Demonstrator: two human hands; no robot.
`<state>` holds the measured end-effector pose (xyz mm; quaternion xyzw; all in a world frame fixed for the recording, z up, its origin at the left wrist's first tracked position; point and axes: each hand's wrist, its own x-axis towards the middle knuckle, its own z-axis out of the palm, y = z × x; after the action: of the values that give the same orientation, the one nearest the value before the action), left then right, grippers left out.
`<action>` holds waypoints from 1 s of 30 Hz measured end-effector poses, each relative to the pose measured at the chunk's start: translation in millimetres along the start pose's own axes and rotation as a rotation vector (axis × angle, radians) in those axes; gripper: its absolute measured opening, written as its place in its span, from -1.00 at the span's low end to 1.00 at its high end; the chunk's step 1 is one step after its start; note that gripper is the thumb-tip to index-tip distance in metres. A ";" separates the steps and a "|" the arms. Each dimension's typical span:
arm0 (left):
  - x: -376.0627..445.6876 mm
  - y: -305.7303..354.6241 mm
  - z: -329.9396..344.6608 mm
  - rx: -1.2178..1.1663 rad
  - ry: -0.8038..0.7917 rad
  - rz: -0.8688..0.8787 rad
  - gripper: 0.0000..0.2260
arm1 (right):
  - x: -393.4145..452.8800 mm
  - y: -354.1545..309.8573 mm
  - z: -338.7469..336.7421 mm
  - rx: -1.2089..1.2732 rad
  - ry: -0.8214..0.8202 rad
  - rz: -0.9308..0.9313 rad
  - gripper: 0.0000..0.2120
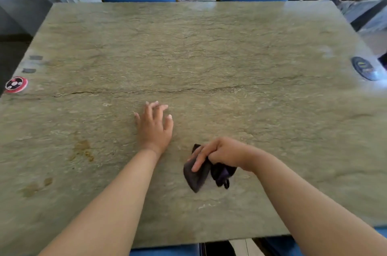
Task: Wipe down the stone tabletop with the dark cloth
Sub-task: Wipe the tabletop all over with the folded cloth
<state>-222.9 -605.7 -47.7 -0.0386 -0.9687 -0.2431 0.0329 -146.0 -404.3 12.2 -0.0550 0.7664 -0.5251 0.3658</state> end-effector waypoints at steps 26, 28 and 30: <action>-84.8 -11.5 -2.2 0.138 -0.150 0.319 -0.41 | -78.2 46.5 100.1 0.031 0.465 0.106 -0.54; -87.7 -8.1 -4.3 0.120 -0.158 0.322 -0.39 | -98.6 40.4 105.4 0.056 0.409 0.179 -0.53; -93.7 -3.3 -5.1 0.127 -0.195 0.326 -0.40 | -110.5 37.2 97.2 0.258 0.622 0.140 -0.50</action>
<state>-129.8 -616.6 -52.5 -0.2161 -0.9616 -0.1682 -0.0196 5.5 -410.4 18.8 0.2071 0.7706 -0.5828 0.1535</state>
